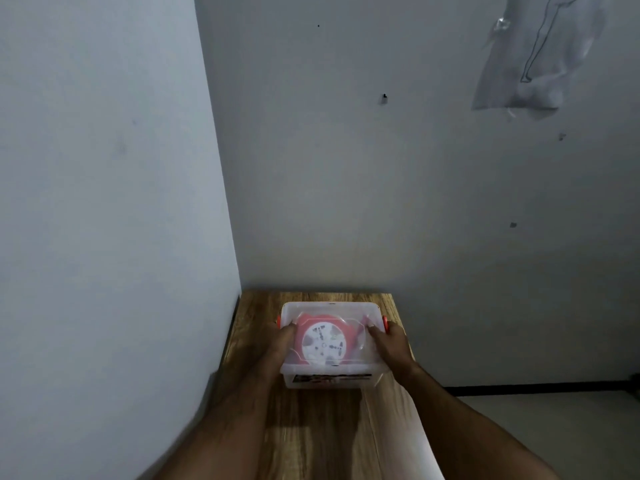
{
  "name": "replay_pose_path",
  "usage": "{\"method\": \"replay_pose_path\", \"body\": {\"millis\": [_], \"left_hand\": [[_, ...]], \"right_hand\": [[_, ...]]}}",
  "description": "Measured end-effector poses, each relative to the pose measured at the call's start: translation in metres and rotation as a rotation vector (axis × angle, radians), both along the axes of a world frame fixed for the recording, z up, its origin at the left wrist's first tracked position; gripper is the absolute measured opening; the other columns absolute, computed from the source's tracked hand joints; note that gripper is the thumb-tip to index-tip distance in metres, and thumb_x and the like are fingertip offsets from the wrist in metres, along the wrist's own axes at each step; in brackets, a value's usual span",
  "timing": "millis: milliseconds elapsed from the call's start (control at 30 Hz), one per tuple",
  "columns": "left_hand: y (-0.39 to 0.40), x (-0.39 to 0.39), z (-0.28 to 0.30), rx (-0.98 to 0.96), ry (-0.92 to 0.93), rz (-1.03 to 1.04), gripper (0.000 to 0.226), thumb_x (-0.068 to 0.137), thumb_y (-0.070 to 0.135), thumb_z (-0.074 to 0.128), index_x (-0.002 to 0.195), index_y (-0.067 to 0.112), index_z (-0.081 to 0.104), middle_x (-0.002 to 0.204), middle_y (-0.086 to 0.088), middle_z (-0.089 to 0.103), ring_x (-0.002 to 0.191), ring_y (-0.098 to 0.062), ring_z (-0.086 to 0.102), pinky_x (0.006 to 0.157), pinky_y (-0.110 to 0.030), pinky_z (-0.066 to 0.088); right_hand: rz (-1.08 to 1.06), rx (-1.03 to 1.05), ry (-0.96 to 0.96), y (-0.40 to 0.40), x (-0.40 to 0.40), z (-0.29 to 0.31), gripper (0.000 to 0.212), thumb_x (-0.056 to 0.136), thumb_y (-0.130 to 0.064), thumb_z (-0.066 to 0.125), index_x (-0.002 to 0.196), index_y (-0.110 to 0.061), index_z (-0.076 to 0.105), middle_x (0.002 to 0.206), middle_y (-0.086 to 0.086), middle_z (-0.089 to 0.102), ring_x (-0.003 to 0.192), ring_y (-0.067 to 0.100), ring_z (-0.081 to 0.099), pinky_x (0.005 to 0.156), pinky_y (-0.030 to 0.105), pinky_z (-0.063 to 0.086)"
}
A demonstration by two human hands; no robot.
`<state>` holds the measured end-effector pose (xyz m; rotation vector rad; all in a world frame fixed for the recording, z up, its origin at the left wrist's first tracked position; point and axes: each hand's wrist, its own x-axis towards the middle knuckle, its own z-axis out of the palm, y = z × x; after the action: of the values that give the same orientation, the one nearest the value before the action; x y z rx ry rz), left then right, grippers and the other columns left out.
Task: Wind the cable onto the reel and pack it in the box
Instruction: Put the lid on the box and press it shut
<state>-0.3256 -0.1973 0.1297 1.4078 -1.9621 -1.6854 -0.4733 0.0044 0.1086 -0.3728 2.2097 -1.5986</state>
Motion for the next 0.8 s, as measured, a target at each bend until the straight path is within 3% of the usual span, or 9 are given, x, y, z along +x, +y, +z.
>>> {"method": "replay_pose_path", "body": {"millis": [67, 167, 233, 300, 467, 567, 667, 800], "left_hand": [[-0.014, -0.01, 0.0, 0.002, -0.021, -0.031, 0.046, 0.103, 0.036, 0.062, 0.135, 0.004, 0.056, 0.123, -0.014, 0.065, 0.101, -0.026, 0.067, 0.077, -0.028, 0.054], [-0.037, -0.026, -0.011, 0.016, -0.037, -0.113, 0.047, 0.101, 0.041, 0.064, 0.132, 0.007, 0.057, 0.125, -0.014, 0.067, 0.1, -0.022, 0.067, 0.088, -0.032, 0.056], [-0.049, -0.041, -0.016, -0.033, -0.093, -0.086, 0.044, 0.101, 0.043, 0.063, 0.127, 0.008, 0.058, 0.122, -0.012, 0.068, 0.087, -0.017, 0.064, 0.072, -0.023, 0.051], [-0.055, -0.055, -0.021, -0.025, -0.12, -0.046, 0.049, 0.1, 0.044, 0.064, 0.131, 0.007, 0.057, 0.114, -0.009, 0.066, 0.082, -0.015, 0.06, 0.064, -0.02, 0.044], [-0.066, -0.076, -0.035, -0.003, -0.123, 0.005, 0.051, 0.1, 0.043, 0.064, 0.131, 0.004, 0.057, 0.108, -0.01, 0.064, 0.095, -0.026, 0.065, 0.083, -0.031, 0.05], [-0.07, -0.081, -0.037, -0.016, -0.126, -0.052, 0.042, 0.099, 0.038, 0.069, 0.126, 0.006, 0.064, 0.116, -0.011, 0.071, 0.1, -0.026, 0.069, 0.077, -0.027, 0.054], [-0.07, -0.084, -0.037, -0.05, -0.124, -0.047, 0.041, 0.097, 0.039, 0.071, 0.121, 0.006, 0.063, 0.109, -0.01, 0.071, 0.093, -0.023, 0.069, 0.076, -0.029, 0.055], [-0.07, -0.081, -0.035, -0.063, -0.117, -0.046, 0.044, 0.098, 0.039, 0.069, 0.125, 0.004, 0.064, 0.117, -0.014, 0.072, 0.105, -0.03, 0.071, 0.096, -0.039, 0.058]], "right_hand": [[-0.002, 0.014, 0.022, -0.013, -0.015, 0.0, 0.042, 0.096, -0.046, 0.064, 0.124, -0.015, 0.064, 0.109, 0.004, 0.073, 0.091, 0.016, 0.071, 0.065, 0.025, 0.058], [-0.005, 0.02, 0.026, -0.03, -0.035, -0.005, 0.039, 0.097, -0.042, 0.064, 0.122, -0.013, 0.066, 0.106, 0.004, 0.073, 0.092, 0.019, 0.071, 0.076, 0.036, 0.062], [-0.001, 0.016, 0.01, -0.042, -0.047, -0.01, 0.04, 0.096, -0.044, 0.064, 0.121, -0.013, 0.066, 0.105, 0.004, 0.073, 0.091, 0.019, 0.071, 0.071, 0.03, 0.06], [0.003, 0.021, 0.004, -0.051, -0.056, -0.014, 0.041, 0.096, -0.046, 0.064, 0.121, -0.013, 0.065, 0.109, 0.006, 0.073, 0.094, 0.021, 0.071, 0.071, 0.03, 0.059], [0.007, 0.036, 0.001, -0.067, -0.071, -0.028, 0.041, 0.096, -0.048, 0.063, 0.122, -0.016, 0.067, 0.11, 0.003, 0.073, 0.096, 0.015, 0.069, 0.065, 0.02, 0.053], [0.003, 0.029, 0.005, -0.07, -0.075, -0.032, 0.04, 0.097, -0.047, 0.062, 0.12, -0.016, 0.068, 0.104, 0.0, 0.074, 0.091, 0.01, 0.069, 0.056, 0.009, 0.048], [0.016, 0.031, -0.013, -0.073, -0.08, -0.034, 0.042, 0.097, -0.047, 0.06, 0.124, -0.015, 0.066, 0.109, 0.002, 0.073, 0.095, 0.015, 0.07, 0.065, 0.018, 0.052], [0.032, 0.061, -0.008, -0.073, -0.083, -0.037, 0.048, 0.098, -0.047, 0.06, 0.133, -0.014, 0.06, 0.122, 0.007, 0.07, 0.107, 0.024, 0.068, 0.089, 0.04, 0.059]]}}
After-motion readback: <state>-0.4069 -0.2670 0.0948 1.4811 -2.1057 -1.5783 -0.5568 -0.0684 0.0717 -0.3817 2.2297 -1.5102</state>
